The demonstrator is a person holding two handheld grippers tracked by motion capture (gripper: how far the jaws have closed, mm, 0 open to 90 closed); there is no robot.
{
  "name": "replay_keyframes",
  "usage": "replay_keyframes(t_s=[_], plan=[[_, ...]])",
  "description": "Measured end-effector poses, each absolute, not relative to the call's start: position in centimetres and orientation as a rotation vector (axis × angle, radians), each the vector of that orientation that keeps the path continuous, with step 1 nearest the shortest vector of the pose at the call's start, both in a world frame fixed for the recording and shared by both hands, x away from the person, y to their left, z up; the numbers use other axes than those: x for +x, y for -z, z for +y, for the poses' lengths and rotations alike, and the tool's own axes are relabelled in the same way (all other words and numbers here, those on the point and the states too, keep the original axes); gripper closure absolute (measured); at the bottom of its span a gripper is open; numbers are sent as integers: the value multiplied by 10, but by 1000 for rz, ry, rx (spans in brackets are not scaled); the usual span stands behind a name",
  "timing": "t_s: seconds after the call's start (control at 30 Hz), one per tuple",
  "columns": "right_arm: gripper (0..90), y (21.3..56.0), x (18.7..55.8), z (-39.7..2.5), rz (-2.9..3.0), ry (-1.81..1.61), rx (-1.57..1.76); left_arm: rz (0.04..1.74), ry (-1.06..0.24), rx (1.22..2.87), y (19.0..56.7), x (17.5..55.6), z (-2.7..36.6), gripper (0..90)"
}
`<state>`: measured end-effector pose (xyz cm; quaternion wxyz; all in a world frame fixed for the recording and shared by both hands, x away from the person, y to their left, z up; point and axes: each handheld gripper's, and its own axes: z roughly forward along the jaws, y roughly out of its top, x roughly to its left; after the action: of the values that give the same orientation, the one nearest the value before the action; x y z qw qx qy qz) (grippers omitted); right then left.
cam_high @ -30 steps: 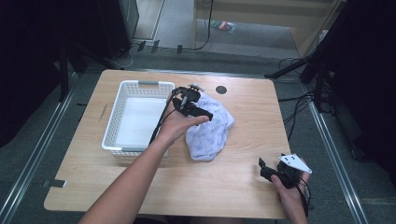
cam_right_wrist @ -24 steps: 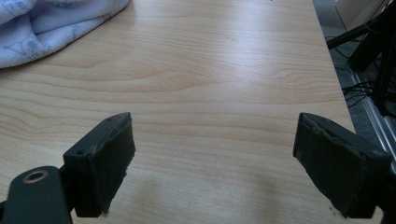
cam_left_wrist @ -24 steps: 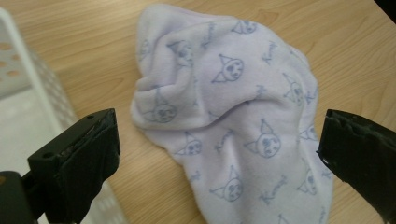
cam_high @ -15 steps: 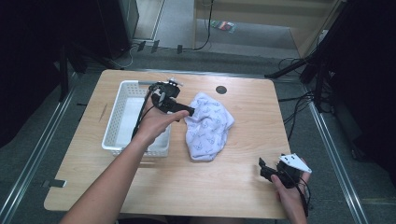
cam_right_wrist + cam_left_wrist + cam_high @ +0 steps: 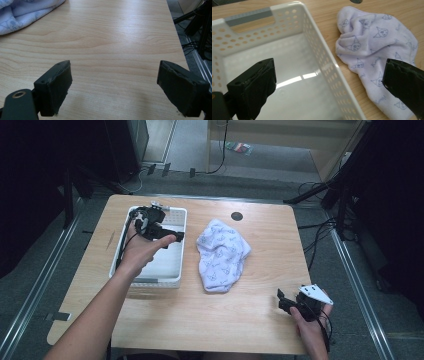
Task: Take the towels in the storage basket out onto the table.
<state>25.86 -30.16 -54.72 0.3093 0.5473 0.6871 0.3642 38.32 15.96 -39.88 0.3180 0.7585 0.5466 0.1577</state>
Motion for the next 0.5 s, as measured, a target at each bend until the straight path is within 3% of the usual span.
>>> replay_keyframes(t_s=[0.4,0.5], plan=[[124,547,258,-302,1804,-961,1450,1488,-448,1929,400,370,205,0],[78,547,258,-302,1795,-967,1456,1496,-465,1908,401,363,221,0]])
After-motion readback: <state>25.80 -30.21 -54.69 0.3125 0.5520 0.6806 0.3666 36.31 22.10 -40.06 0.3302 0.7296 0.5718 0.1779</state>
